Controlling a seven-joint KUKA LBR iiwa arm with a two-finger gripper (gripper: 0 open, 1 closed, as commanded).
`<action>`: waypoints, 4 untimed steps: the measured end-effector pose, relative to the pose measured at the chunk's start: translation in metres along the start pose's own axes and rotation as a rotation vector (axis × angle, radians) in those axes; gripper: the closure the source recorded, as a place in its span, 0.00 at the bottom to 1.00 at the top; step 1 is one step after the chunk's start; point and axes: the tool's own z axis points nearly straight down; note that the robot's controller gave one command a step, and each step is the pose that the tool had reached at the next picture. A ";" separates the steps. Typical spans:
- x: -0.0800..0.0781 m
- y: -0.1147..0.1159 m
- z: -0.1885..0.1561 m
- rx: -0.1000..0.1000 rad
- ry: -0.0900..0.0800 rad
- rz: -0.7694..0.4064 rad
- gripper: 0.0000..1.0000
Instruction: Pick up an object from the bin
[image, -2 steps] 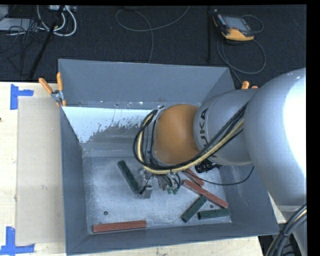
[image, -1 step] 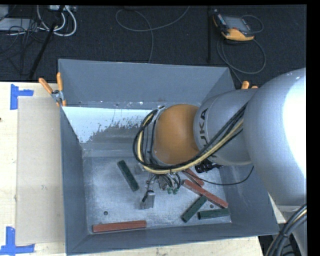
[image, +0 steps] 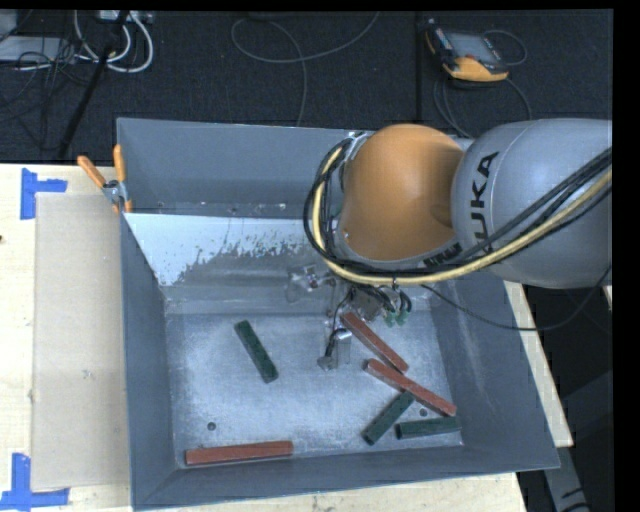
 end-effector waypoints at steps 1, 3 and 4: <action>-0.053 0.024 0.060 -0.003 0.006 -0.092 0.00; -0.033 0.049 0.121 -0.007 0.007 -0.602 1.00; 0.004 0.045 -0.047 -0.001 -0.001 -0.722 1.00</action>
Offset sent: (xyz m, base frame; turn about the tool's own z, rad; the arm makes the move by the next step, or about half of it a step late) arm 0.0423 0.0380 -0.0561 -0.0924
